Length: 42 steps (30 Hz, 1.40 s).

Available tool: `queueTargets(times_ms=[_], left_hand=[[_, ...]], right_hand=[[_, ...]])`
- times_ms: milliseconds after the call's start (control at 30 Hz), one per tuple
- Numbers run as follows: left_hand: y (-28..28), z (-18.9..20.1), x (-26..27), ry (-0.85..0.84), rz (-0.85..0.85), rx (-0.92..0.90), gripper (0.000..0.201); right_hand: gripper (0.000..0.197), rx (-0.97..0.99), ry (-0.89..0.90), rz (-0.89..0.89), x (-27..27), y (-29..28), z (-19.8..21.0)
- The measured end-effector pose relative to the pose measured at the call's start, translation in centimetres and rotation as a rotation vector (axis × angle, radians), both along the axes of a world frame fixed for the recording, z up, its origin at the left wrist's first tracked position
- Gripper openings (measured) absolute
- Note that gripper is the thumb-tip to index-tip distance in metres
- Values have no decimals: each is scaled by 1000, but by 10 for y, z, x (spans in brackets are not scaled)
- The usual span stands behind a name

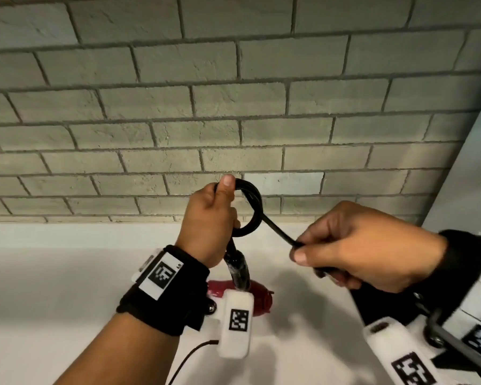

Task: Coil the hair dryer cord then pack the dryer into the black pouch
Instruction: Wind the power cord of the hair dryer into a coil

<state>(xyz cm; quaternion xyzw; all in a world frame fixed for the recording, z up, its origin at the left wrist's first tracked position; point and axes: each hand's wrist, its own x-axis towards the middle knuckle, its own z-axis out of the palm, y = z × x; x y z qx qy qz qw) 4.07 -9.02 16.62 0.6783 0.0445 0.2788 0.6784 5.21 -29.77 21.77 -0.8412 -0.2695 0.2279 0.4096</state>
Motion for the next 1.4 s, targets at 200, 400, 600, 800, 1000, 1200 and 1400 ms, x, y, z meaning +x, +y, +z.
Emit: queueTargets(times_ms=[200, 400, 600, 800, 1000, 1200, 1400], left_hand=[[-12, 16, -4, -16, -180, -239, 35], [-33, 16, -5, 37, -244, -372, 35], [-40, 17, -5, 53, -211, -404, 37], [-45, 12, -3, 88, -225, -344, 40], [-40, 12, -3, 67, -264, -411, 39], [-40, 2, 2, 166, -313, -437, 44], [-44, 6, 2, 65, -257, -386, 41]], right_hand=[[5, -271, -480, -96, 19, -10, -19], [11, -84, -508, -211, 34, 20, -41], [25, 686, -86, -198, 17, 35, -47], [37, 850, 83, -369, 20, 43, -53], [43, 1011, 313, -311, 25, 41, -47], [44, 1145, 561, -192, 23, 43, -45], [37, 775, 342, -271, 18, 49, -34]])
